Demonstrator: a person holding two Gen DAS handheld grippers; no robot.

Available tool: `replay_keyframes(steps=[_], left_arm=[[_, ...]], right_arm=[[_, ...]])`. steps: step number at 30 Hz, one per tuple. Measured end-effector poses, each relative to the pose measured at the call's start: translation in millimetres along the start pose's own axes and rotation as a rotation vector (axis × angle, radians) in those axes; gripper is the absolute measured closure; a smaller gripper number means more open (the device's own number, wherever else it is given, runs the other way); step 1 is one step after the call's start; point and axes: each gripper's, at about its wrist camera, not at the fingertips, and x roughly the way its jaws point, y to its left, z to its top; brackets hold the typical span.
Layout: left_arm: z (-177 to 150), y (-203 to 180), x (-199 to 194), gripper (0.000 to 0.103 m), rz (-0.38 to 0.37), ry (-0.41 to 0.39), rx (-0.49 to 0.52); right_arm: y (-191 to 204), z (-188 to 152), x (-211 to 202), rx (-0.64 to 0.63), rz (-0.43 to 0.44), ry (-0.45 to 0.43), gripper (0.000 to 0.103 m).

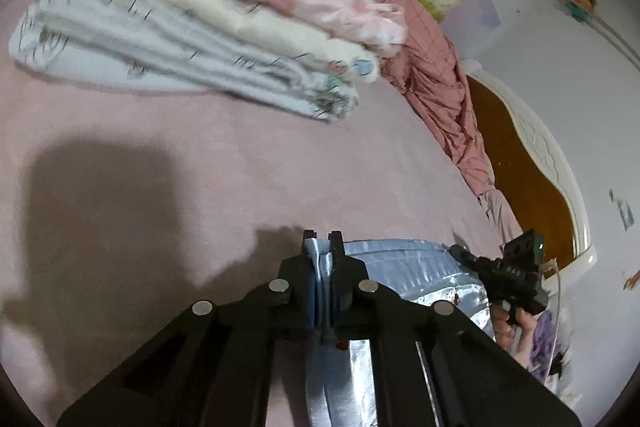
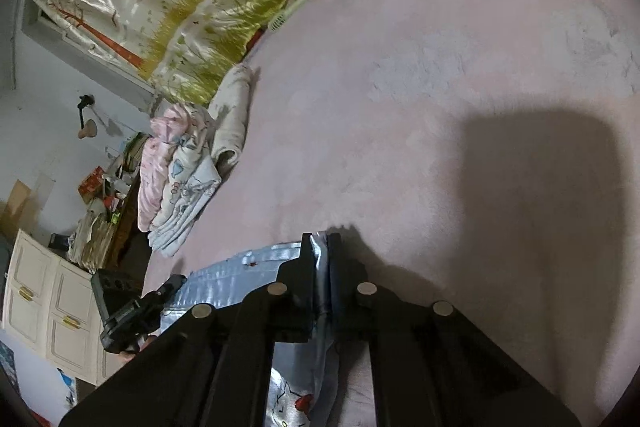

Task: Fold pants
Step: 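Lift the waistband end with both grippers and fold it toward the cuffs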

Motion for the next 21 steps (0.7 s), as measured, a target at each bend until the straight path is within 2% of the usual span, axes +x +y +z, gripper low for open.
replay_keyframes(steps=[5, 10, 14, 21], left_arm=[[-4, -25, -12, 0.100, 0.001, -0.055, 0.110], [-13, -52, -38, 0.100, -0.070, -0.086, 0.180], [-23, -79, -65, 0.100, -0.078, -0.109, 0.235], [-62, -97, -107, 0.100, -0.070, -0.110, 0.286]], right_arm=[[12, 1, -8, -0.056, 0.025, -0.030, 0.098], [39, -4, -40, -0.194, 0.102, -0.100, 0.098], [60, -19, -73, -0.274, 0.155, -0.144, 0.098], [80, -54, -117, -0.358, 0.158, -0.175, 0.098]])
